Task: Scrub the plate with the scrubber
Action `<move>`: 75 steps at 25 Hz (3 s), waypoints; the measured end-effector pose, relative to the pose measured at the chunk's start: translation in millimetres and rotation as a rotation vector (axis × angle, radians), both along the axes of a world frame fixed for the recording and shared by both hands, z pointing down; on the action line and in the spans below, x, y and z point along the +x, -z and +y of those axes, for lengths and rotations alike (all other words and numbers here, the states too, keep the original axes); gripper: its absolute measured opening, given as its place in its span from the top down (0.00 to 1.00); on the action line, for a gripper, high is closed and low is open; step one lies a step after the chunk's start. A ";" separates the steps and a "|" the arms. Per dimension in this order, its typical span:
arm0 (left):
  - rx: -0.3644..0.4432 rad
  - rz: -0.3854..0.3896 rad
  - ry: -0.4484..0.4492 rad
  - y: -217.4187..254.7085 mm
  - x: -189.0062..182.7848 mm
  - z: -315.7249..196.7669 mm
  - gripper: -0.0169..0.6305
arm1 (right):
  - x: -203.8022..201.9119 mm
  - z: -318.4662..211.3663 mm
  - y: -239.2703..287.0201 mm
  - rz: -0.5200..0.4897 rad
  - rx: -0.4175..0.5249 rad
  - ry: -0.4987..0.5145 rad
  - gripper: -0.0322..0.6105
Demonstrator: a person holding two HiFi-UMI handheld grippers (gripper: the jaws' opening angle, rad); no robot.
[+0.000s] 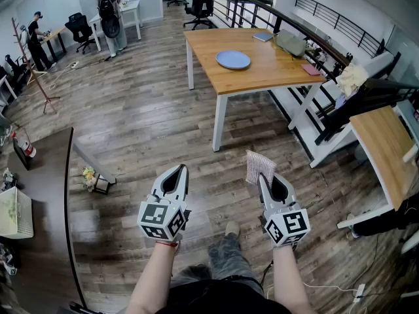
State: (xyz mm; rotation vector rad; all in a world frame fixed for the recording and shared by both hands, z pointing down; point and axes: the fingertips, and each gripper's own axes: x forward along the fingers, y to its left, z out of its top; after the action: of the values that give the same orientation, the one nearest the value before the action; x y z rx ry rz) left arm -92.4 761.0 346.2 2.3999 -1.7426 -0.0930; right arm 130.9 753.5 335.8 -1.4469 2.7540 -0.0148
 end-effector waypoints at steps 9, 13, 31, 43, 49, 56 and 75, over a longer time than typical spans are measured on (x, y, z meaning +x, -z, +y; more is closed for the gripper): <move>-0.011 -0.026 0.004 -4.6 18.9 -105.1 0.98 | 45.0 -117.5 6.3 -0.010 -0.022 -0.019 0.83; -0.026 -0.026 0.036 -5.4 27.8 -154.7 0.98 | 57.9 -170.4 8.0 -0.008 -0.027 0.002 0.83; -0.036 -0.025 0.110 -10.6 82.7 -295.0 0.98 | 108.5 -309.5 -3.7 -0.055 -0.033 0.081 0.83; -0.034 -0.022 0.045 -16.1 75.1 -419.3 0.98 | 88.3 -415.7 -13.4 -0.075 -0.051 0.048 0.83; -0.036 -0.013 0.002 -14.2 62.0 -491.7 0.98 | 63.9 -476.8 -12.0 -0.084 -0.067 0.040 0.83; -0.046 -0.009 -0.042 -19.8 50.6 -560.6 0.98 | 45.4 -534.2 -18.8 -0.053 -0.088 0.002 0.83; -0.053 -0.031 -0.048 -44.9 8.8 -662.3 0.98 | 8.9 -645.9 -41.5 -0.020 -0.124 -0.021 0.83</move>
State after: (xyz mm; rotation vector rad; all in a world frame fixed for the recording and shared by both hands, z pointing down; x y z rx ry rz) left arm -83.6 98.7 391.1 2.4160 -1.6767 -0.0033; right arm 139.9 107.6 377.3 -1.4952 2.7665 -0.2023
